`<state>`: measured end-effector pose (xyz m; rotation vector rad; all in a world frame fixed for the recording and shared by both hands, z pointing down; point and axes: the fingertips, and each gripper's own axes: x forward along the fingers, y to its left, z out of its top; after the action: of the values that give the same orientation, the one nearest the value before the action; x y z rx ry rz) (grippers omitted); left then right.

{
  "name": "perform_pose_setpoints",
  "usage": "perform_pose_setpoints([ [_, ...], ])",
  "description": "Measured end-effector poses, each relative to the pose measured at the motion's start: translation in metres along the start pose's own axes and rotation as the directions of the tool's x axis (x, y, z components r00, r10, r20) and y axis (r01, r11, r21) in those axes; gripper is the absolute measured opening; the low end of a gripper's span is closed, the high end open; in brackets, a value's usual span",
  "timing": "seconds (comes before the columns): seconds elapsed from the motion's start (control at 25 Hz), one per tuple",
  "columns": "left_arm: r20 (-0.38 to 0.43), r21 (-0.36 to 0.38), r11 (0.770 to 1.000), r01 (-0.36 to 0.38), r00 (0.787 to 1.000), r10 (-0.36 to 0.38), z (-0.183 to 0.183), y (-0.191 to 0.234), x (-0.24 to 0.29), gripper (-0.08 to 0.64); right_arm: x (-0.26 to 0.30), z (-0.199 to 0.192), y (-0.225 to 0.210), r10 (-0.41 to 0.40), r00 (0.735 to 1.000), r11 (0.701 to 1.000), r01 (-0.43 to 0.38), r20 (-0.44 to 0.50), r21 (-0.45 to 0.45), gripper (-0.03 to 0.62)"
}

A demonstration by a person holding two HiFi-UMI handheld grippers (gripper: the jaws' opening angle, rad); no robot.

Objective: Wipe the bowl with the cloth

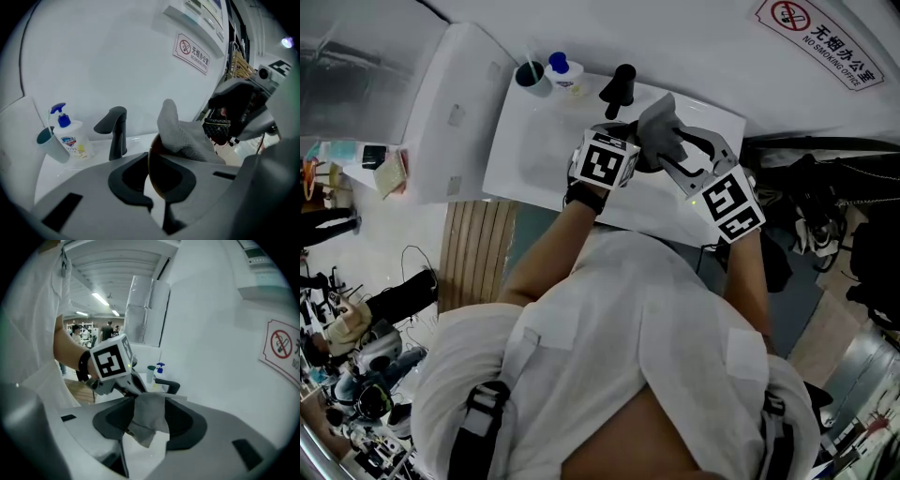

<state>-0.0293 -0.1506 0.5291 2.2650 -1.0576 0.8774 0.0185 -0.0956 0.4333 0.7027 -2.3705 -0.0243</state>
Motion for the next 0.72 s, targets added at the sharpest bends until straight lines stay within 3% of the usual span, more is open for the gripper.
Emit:
perform_pose_setpoints([
  [0.2, -0.026, 0.063, 0.998, 0.003, 1.000, -0.001, -0.002, -0.010, -0.002, 0.018, 0.027, -0.027, -0.012, -0.063, 0.985, 0.985, 0.035, -0.160, -0.169, 0.221],
  [0.32, -0.036, 0.123, 0.992, 0.013, 0.999, -0.009, 0.002, -0.017, -0.003, 0.018, 0.044, -0.042, -0.013, -0.077, 0.970, 0.977, 0.027, -0.231, -0.213, 0.211],
  [0.6, -0.068, 0.285, 0.958, 0.025, 0.998, -0.006, 0.009, -0.027, -0.006, 0.018, 0.052, -0.059, -0.016, -0.033, 0.952, 0.988, -0.015, -0.304, -0.154, 0.126],
  [0.72, -0.078, 0.312, 0.949, 0.036, 0.997, -0.012, 0.007, -0.028, -0.004, 0.020, 0.052, -0.060, -0.015, 0.005, 0.951, 0.994, -0.039, -0.310, -0.103, 0.078],
])
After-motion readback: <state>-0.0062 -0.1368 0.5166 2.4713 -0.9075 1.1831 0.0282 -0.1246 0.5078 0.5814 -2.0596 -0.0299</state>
